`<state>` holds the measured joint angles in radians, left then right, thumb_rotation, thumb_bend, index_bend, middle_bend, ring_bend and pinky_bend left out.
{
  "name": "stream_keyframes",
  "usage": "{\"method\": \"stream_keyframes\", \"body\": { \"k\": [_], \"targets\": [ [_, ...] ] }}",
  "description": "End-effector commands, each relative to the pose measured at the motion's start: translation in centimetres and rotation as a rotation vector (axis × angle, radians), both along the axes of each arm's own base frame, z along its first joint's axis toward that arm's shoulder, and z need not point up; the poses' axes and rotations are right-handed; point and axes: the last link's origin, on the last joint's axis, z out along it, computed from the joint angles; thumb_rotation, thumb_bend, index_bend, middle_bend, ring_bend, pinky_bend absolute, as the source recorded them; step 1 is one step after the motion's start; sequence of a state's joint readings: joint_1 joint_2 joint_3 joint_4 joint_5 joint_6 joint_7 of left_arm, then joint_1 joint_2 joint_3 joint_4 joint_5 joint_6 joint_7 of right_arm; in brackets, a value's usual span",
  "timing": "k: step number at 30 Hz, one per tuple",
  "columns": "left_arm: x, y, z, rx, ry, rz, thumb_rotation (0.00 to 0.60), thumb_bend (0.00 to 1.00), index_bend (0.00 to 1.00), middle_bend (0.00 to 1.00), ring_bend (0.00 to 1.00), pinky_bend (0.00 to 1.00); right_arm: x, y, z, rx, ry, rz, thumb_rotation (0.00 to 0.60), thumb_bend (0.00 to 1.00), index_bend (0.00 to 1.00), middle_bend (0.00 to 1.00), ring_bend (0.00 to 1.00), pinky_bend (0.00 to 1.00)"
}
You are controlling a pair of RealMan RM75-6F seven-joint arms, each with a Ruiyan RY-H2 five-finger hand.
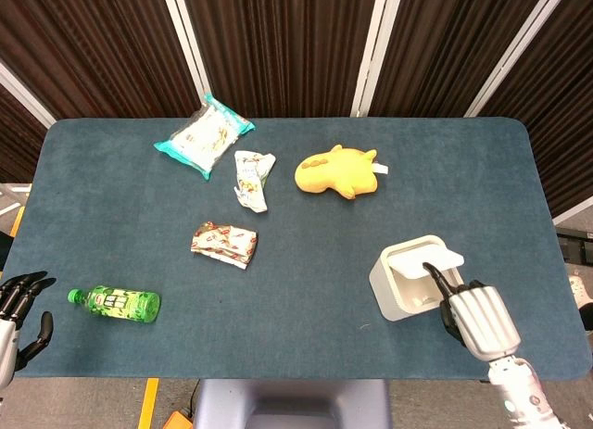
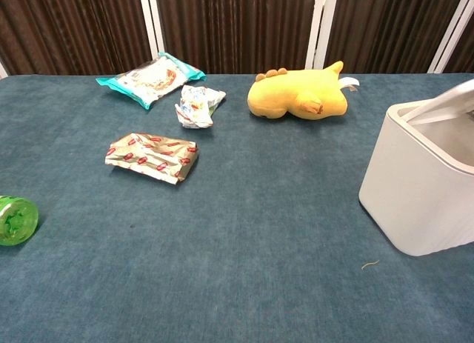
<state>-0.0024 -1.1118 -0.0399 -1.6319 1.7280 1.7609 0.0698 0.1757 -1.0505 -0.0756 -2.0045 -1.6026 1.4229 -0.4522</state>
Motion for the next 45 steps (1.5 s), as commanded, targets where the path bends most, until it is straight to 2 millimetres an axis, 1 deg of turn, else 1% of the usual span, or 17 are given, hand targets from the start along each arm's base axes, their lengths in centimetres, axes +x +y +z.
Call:
{"method": "stream_keyframes", "body": {
  "k": [1, 4, 9, 17, 22, 27, 30, 33, 35, 38, 40, 41, 42, 43, 44, 45],
  "targets": [
    [0.0, 0.0, 0.0, 0.0, 0.0, -0.001, 0.6, 0.55, 0.27, 0.24, 0.23, 0.37, -1.2, 1.2, 0.1, 0.016, 0.011, -0.008, 0.6, 0.75, 0.26, 0.75, 0.8, 0.72],
    [0.0, 0.0, -0.1, -0.003, 0.001, -0.004, 0.6, 0.55, 0.27, 0.24, 0.23, 0.37, -1.9, 1.8, 0.1, 0.032, 0.018, -0.019, 0.6, 0.76, 0.27, 0.75, 0.8, 0.73],
    [0.1, 0.0, -0.1, -0.006, 0.002, -0.005, 0.6, 0.55, 0.27, 0.24, 0.23, 0.37, -3.0, 2.1, -0.2, 0.057, 0.023, -0.057, 0.6, 0.76, 0.27, 0.75, 0.8, 0.73],
    [0.1, -0.1, -0.1, -0.004, 0.002, -0.007, 0.6, 0.55, 0.27, 0.24, 0.23, 0.37, -4.4, 1.2, -1.3, 0.119, 0.03, -0.139, 0.6, 0.75, 0.27, 0.75, 0.8, 0.73],
    [0.1, -0.1, -0.1, -0.004, 0.001, -0.006, 0.6, 0.55, 0.27, 0.24, 0.23, 0.37, -4.7, 1.0, -2.1, 0.171, 0.033, -0.163, 0.6, 0.75, 0.27, 0.75, 0.8, 0.73],
    [0.1, -0.1, -0.1, -0.002, -0.001, -0.006, 0.6, 0.55, 0.27, 0.24, 0.23, 0.37, -4.6, 1.2, -2.3, 0.2, 0.034, -0.169, 0.6, 0.76, 0.27, 0.75, 0.8, 0.73],
    [0.1, -0.1, -0.1, -0.003, -0.001, -0.006, 0.6, 0.55, 0.27, 0.24, 0.23, 0.37, -4.3, 1.3, -1.8, 0.176, 0.012, -0.154, 0.6, 0.76, 0.26, 0.75, 0.8, 0.73],
    [0.0, -0.1, -0.1, -0.004, -0.002, -0.007, 0.6, 0.55, 0.27, 0.24, 0.23, 0.37, -3.6, 1.7, -0.6, 0.105, -0.042, -0.103, 0.6, 0.76, 0.24, 0.75, 0.79, 0.73],
    [0.0, 0.0, -0.1, -0.005, -0.001, -0.008, 0.6, 0.55, 0.27, 0.24, 0.23, 0.37, -3.2, 2.2, 0.5, 0.041, -0.09, -0.045, 0.6, 0.76, 0.22, 0.73, 0.76, 0.73],
    [0.1, 0.0, -0.2, -0.008, 0.0, -0.011, 0.6, 0.55, 0.27, 0.24, 0.23, 0.37, -3.1, 2.7, 2.1, -0.062, -0.135, 0.019, 0.6, 0.72, 0.19, 0.6, 0.66, 0.73],
    [0.0, 0.1, -0.3, -0.013, 0.004, -0.011, 0.6, 0.55, 0.27, 0.24, 0.23, 0.37, -3.4, 3.0, 3.0, -0.125, -0.154, 0.023, 0.6, 0.64, 0.18, 0.49, 0.55, 0.7],
    [0.0, 0.1, -0.3, -0.015, 0.006, -0.01, 0.6, 0.55, 0.27, 0.24, 0.23, 0.37, -3.7, 3.1, 3.3, -0.142, -0.159, 0.017, 0.6, 0.61, 0.18, 0.46, 0.49, 0.68],
    [0.0, 0.2, -0.4, -0.017, 0.009, -0.01, 0.6, 0.55, 0.27, 0.24, 0.23, 0.37, -3.9, 3.2, 3.6, -0.157, -0.163, 0.009, 0.6, 0.56, 0.18, 0.39, 0.37, 0.66],
    [0.1, 0.2, -0.4, -0.019, 0.012, -0.01, 0.6, 0.55, 0.27, 0.24, 0.23, 0.37, -4.3, 3.3, 4.0, -0.173, -0.166, -0.001, 0.6, 0.53, 0.18, 0.36, 0.31, 0.63],
    [0.1, 0.3, -0.5, -0.021, 0.014, -0.01, 0.6, 0.55, 0.27, 0.24, 0.23, 0.37, -4.6, 3.4, 4.3, -0.182, -0.169, -0.008, 0.6, 0.48, 0.17, 0.31, 0.23, 0.56],
    [0.1, 0.3, -0.6, -0.023, 0.016, -0.011, 0.6, 0.55, 0.27, 0.24, 0.23, 0.37, -4.9, 3.4, 4.6, -0.19, -0.172, -0.015, 0.6, 0.44, 0.16, 0.27, 0.17, 0.45]
  ]
}}
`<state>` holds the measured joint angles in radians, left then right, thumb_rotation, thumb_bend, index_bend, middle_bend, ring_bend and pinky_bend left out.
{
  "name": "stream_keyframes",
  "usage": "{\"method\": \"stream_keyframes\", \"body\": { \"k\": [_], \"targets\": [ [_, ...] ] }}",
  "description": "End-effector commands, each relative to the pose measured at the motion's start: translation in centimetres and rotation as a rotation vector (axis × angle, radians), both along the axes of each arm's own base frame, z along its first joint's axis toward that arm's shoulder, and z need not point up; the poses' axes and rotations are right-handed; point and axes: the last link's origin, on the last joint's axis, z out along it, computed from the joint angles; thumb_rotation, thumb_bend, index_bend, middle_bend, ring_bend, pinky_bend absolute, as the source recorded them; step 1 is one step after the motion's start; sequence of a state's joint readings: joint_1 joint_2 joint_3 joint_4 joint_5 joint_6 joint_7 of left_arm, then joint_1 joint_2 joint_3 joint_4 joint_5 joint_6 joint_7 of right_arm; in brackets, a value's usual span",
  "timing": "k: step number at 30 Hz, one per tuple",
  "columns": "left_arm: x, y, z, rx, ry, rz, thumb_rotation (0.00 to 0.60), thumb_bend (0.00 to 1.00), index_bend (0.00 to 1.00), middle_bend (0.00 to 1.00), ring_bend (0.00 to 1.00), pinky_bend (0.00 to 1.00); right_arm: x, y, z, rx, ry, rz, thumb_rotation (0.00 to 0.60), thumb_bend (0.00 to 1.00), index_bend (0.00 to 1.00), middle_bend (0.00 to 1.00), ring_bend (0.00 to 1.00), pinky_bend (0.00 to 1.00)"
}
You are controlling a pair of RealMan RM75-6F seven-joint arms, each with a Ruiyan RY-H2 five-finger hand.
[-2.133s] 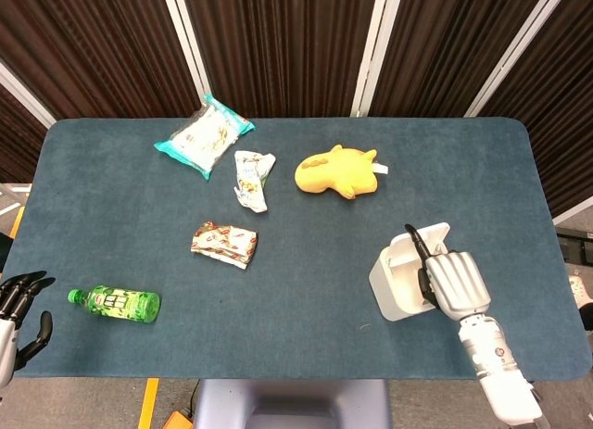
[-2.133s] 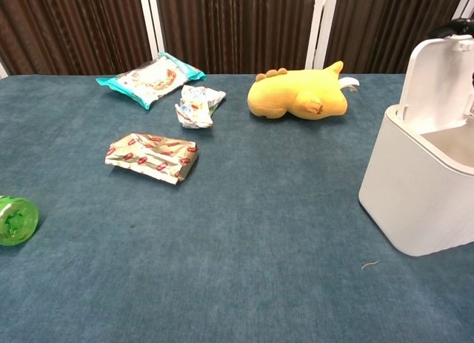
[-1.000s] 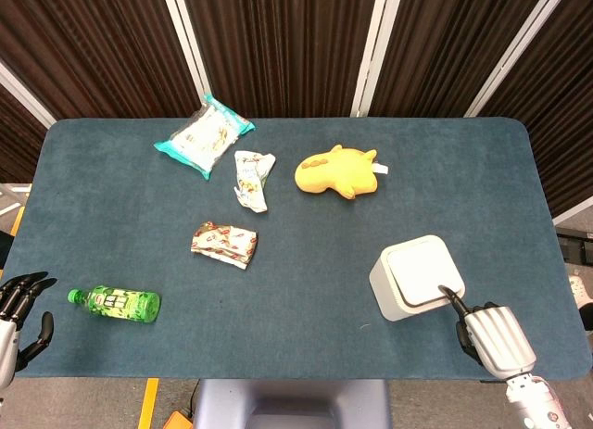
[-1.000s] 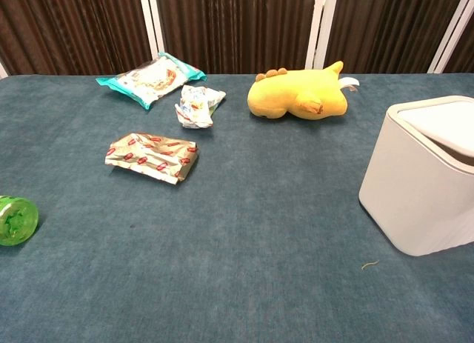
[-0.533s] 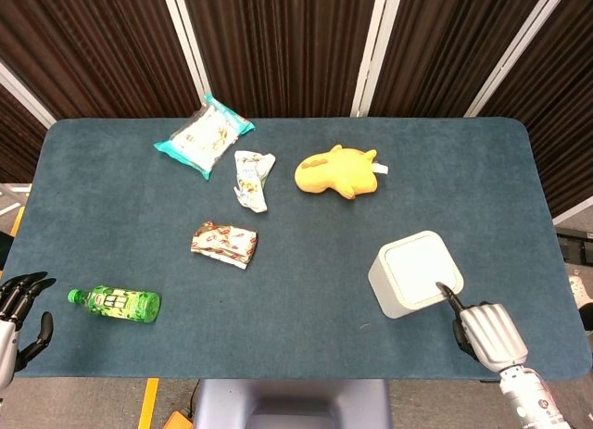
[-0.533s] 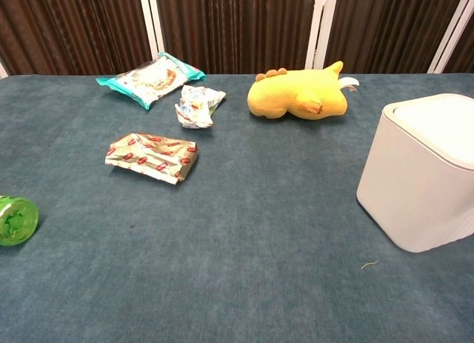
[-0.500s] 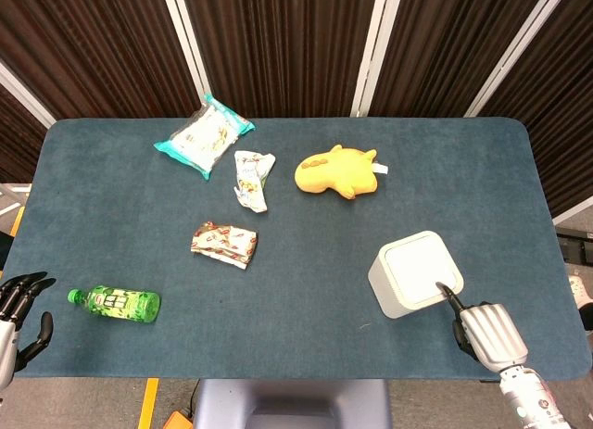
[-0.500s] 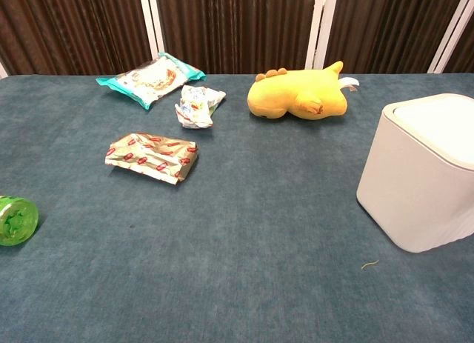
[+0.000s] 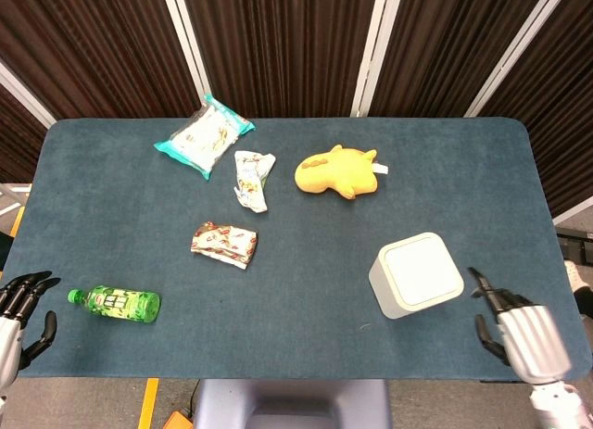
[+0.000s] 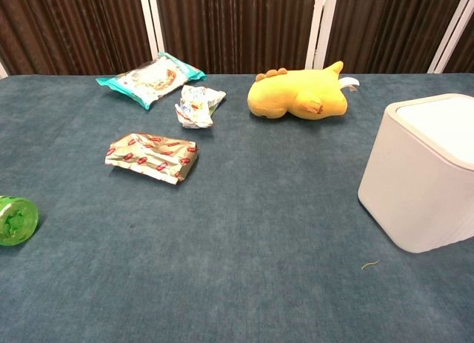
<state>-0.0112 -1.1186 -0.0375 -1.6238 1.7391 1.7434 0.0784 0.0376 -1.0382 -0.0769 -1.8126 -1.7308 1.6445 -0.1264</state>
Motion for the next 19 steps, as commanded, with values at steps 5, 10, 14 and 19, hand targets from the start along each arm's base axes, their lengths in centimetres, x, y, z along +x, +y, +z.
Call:
{"method": "stream_keyframes", "body": {
  "k": [5, 10, 14, 19],
  "targets": [
    [0.2, 0.2, -0.7, -0.015, 0.023, 0.004, 0.6, 0.55, 0.27, 0.24, 0.23, 0.37, -2.0, 0.3, 1.6, -0.045, -0.03, -0.04, 0.6, 0.25, 0.08, 0.12, 0.01, 0.13],
    [0.4, 0.4, -1.3, -0.038, 0.047, 0.003, 0.6, 0.55, 0.27, 0.24, 0.23, 0.37, -2.1, 0.3, 1.4, -0.023, -0.016, -0.063, 0.6, 0.21, 0.02, 0.04, 0.0, 0.13],
    [0.5, 0.3, -1.3, -0.041, 0.046, -0.002, 0.6, 0.55, 0.27, 0.24, 0.23, 0.37, -2.1, 0.3, 1.2, -0.015, -0.01, -0.065, 0.6, 0.21, 0.0, 0.04, 0.0, 0.13],
    [0.4, 0.3, -1.2, -0.037, 0.042, -0.001, 0.6, 0.55, 0.27, 0.24, 0.23, 0.37, -2.0, 0.4, 1.1, -0.011, -0.013, -0.067, 0.6, 0.21, 0.0, 0.04, 0.0, 0.13]
  ]
}}
